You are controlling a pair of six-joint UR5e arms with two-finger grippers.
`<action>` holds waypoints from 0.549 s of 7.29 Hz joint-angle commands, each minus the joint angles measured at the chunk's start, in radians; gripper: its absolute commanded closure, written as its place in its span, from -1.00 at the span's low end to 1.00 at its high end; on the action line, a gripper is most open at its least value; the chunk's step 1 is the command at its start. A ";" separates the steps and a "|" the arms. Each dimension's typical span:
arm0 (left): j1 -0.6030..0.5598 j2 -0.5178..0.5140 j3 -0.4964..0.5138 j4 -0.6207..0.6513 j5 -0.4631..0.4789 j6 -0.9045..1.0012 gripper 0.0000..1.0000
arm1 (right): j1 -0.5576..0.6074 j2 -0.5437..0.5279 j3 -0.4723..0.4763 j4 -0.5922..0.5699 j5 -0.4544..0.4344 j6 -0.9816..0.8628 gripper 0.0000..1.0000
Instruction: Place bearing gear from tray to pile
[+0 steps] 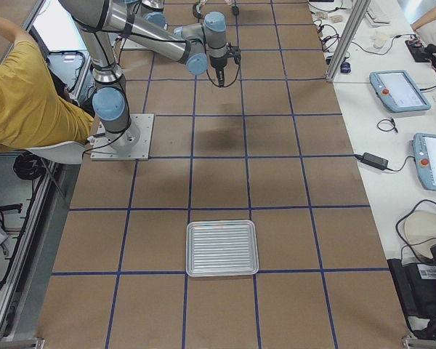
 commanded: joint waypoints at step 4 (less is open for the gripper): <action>0.025 -0.081 -0.021 0.039 0.005 0.020 1.00 | 0.284 0.340 -0.199 -0.229 -0.016 0.328 0.38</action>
